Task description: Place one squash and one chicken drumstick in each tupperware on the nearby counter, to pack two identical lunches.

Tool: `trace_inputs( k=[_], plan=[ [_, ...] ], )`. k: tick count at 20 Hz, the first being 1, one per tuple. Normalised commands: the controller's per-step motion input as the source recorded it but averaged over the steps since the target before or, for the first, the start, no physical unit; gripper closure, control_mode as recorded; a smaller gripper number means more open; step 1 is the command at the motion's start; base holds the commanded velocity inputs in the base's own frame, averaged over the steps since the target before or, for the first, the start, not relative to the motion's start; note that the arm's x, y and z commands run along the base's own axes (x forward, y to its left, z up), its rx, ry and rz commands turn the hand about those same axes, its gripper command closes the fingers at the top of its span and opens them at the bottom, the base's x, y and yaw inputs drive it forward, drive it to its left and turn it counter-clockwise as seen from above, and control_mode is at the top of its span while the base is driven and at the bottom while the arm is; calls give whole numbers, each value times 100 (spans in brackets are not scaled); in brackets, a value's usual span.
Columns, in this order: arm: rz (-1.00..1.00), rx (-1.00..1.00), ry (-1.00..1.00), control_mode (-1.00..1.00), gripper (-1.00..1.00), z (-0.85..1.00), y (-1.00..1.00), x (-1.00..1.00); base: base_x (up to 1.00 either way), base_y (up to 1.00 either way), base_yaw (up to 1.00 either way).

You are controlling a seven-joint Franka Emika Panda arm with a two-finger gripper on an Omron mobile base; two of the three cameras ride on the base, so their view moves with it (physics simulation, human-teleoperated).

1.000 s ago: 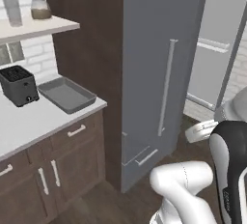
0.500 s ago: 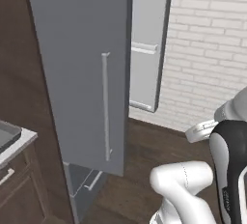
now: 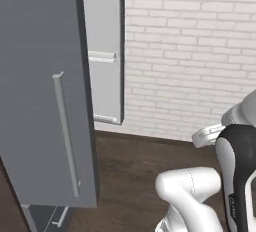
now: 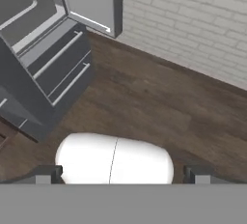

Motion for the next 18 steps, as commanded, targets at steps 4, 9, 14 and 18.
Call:
trace_inputs(
  k=[4,9,14,18],
  plan=[
    [0,0,0,100,-100,0,0,0,35,-13,-1],
    [0,0,0,100,-100,0,0,0,88,-33,17],
    [0,0,0,100,-100,0,0,0,90,-17,24],
    [0,0,0,100,-100,0,0,0,34,0,38]
  ],
)
